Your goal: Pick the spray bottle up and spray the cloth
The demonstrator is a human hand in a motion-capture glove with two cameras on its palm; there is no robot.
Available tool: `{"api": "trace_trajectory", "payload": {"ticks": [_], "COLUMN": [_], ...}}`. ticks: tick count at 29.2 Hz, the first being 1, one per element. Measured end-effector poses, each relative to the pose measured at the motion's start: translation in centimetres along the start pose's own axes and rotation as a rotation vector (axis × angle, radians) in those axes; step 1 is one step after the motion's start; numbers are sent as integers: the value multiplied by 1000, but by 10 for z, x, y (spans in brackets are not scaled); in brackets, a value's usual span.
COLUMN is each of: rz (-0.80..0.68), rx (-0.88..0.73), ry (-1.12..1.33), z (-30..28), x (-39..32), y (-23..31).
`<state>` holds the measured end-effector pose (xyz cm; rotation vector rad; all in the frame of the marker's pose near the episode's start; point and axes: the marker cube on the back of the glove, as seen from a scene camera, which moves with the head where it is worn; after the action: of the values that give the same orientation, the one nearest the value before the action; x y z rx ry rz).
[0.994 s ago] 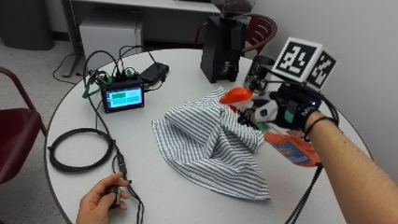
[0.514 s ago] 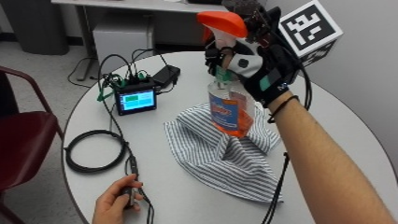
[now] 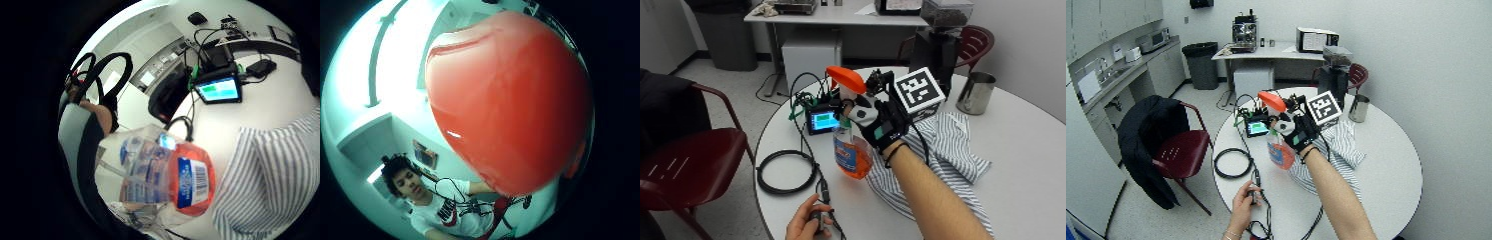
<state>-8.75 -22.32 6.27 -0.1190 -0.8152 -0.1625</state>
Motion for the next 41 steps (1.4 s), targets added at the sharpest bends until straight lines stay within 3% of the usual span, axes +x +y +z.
{"api": "trace_trajectory", "payload": {"ticks": [15, 31, 41], "rz": [-10, 20, 46], "rx": [-21, -121, -137], "ry": [-71, 7, 169], "z": [-9, -4, -48], "x": [27, 30, 13], "y": [9, 31, 73]}}
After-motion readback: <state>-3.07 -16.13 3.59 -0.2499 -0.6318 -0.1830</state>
